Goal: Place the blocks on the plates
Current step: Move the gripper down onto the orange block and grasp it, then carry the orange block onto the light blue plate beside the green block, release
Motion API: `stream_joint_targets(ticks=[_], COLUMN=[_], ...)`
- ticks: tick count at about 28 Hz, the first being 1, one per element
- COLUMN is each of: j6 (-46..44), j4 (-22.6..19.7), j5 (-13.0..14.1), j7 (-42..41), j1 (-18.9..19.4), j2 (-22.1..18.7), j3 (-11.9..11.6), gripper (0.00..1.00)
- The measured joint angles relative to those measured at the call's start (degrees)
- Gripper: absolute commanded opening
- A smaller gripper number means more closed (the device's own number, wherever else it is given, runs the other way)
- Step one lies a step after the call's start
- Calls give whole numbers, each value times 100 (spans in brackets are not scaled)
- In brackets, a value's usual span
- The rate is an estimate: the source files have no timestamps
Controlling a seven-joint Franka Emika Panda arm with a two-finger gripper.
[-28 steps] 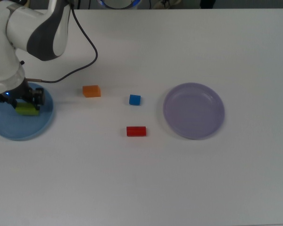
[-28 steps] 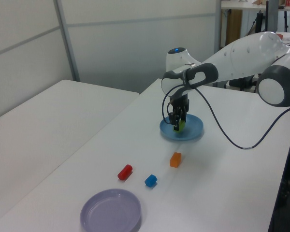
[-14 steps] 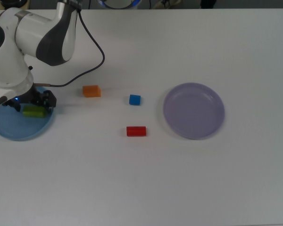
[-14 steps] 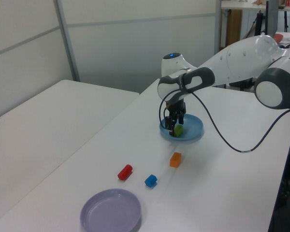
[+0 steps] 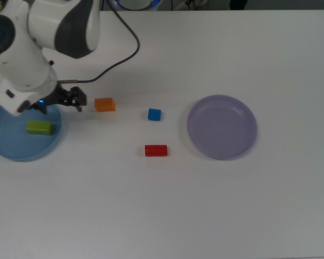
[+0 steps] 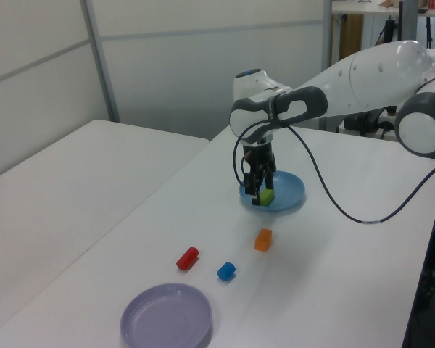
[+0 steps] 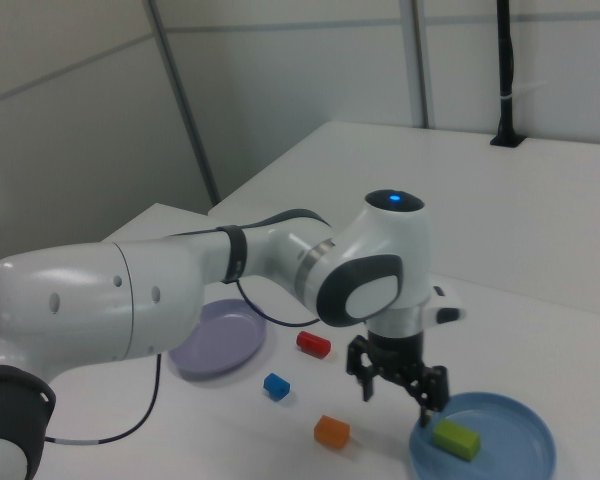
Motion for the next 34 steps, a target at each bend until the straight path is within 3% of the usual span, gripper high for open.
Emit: stream_joint_targets(ticks=[5,16,19,20,24,25,26,30,32,34], j6=[-64,-74,-74,-74,-74,-74,-74,-74,-74,-74], j4=[-243,-706,-772,-793,-834,-838,-841,-853,-853,-853], j5=[0,-84,-193,-217,-268,-273,-282,-301,-302,-303], j7=[8,188,210,215,238,241,242,246,247,249], j1=[131,648,654,651,640,639,638,637,636,635], j2=[-74,-70,-70,-70,-70,-70,-70,-70,-72,-83], j3=[254,274,273,273,272,272,272,271,271,270], gripper=[100,98,89,78,63,58,47,27,18,17])
